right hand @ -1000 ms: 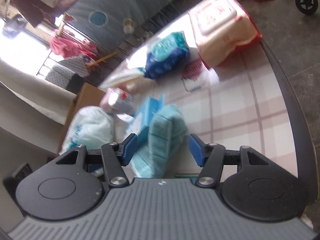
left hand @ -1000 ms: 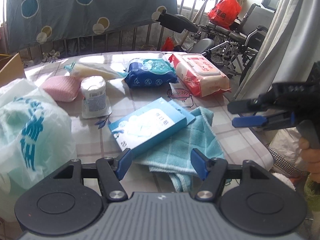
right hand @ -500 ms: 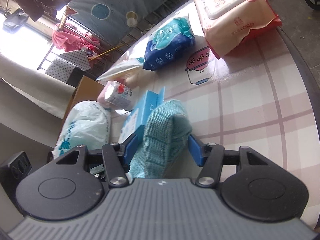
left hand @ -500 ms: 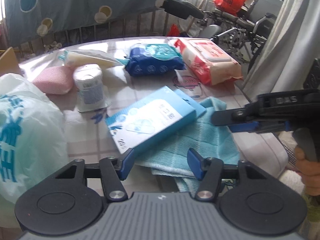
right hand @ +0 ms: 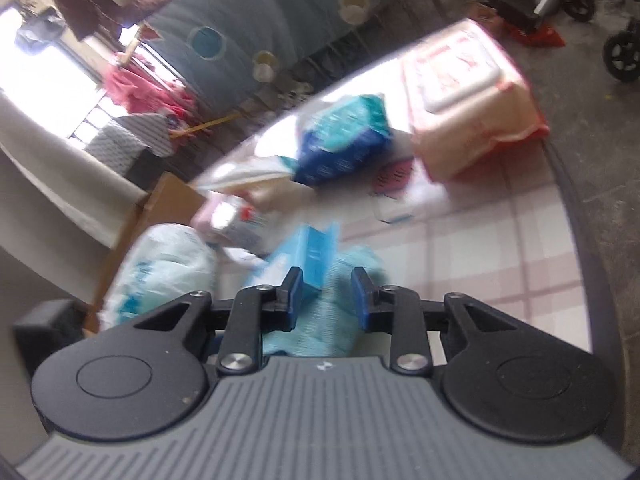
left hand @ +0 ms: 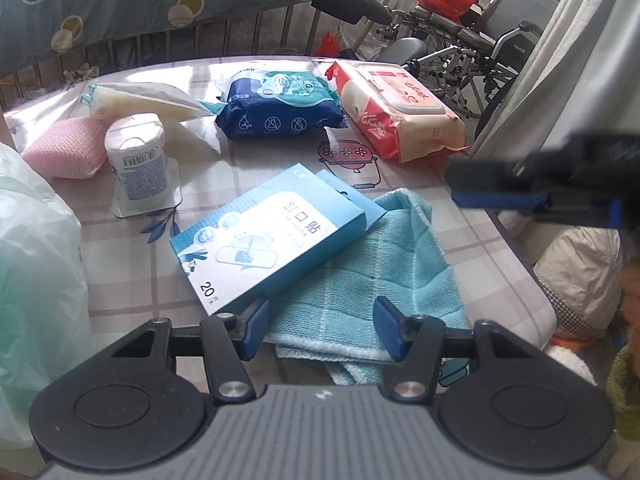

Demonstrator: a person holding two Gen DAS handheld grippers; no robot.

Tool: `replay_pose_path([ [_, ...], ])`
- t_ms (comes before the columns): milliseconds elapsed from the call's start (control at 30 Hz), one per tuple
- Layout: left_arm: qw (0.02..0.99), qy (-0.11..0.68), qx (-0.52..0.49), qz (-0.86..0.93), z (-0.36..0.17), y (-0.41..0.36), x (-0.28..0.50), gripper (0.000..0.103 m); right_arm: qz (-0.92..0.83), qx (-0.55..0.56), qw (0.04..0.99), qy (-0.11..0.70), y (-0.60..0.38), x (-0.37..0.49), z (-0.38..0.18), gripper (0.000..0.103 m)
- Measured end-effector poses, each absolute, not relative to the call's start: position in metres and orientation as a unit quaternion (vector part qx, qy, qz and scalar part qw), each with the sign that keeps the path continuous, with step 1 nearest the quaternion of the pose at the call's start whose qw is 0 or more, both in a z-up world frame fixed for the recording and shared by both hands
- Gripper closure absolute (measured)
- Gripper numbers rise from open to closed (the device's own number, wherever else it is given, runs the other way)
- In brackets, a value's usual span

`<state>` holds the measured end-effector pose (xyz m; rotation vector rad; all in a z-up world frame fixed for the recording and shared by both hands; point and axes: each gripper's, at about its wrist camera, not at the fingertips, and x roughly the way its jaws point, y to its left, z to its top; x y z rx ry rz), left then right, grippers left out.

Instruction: Organize soft objects

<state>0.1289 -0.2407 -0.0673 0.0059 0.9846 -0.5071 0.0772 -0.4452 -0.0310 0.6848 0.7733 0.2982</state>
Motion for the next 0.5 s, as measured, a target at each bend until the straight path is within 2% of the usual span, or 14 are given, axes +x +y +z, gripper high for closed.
replay_pose_path([
  [233,0.844,0.476,-0.009,-0.247,-0.072,-0.24,0.132,0.045,0.148,0.331,0.832,0.42,-0.427,0.096,-0.056,0.075],
  [367,0.839,0.481,-0.017,-0.255,-0.074,-0.239,0.136,0.039,0.115,0.352,0.814,0.447,-0.439,0.097,-0.083,0.075],
  [500,0.835,0.487,-0.02,-0.257,-0.078,-0.242,0.14,0.035,0.112,0.362,0.808,0.452,-0.441,0.096,-0.087,0.074],
])
